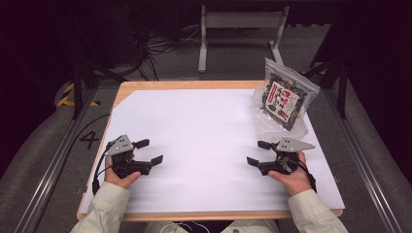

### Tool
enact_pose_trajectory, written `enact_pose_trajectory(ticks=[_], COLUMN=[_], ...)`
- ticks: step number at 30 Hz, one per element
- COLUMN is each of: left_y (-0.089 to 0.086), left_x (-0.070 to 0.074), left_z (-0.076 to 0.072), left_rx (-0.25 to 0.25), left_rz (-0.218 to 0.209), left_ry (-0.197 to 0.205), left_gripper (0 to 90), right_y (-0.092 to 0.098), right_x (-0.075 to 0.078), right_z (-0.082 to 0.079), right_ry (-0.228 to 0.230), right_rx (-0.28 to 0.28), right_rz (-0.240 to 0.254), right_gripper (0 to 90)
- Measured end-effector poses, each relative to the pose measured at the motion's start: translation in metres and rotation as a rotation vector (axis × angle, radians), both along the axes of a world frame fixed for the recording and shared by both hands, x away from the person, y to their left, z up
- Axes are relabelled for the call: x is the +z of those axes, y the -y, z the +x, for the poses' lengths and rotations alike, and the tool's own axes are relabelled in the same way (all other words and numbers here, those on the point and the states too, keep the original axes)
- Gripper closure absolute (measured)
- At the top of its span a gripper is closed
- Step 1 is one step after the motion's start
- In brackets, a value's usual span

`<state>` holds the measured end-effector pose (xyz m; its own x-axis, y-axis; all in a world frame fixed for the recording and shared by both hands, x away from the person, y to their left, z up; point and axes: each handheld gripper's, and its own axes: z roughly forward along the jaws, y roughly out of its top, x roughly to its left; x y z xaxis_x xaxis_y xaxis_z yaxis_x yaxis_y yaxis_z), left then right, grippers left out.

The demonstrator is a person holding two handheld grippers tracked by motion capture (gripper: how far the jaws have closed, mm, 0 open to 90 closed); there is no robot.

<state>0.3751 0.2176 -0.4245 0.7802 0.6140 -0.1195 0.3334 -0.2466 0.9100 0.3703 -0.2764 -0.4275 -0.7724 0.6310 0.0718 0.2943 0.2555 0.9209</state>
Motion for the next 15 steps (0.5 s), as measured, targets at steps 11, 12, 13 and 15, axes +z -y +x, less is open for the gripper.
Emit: enact_pose_trajectory(ticks=[11,12,13,15], left_y=[0.003,0.004,0.005,0.005], left_x=[-0.005,-0.005,-0.006,-0.006], left_z=[0.001,0.001,0.001,0.002], left_rx=[0.009,0.011,0.013,0.014], left_rz=[0.032,0.036,0.042,0.048], left_ry=[-0.005,-0.005,-0.003,-0.004], left_gripper=[14.6,14.4,14.3,14.3], right_y=[0.001,0.002,0.002,0.003], right_x=[-0.015,-0.015,-0.014,-0.014], right_z=[0.001,0.002,0.001,0.001], right_ry=[-0.025,-0.026,-0.024,-0.025], right_rx=[-0.026,-0.026,-0.028,-0.028], right_rz=[-0.019,-0.016,-0.013,-0.01], right_gripper=[21.2,21.1,21.2,21.2])
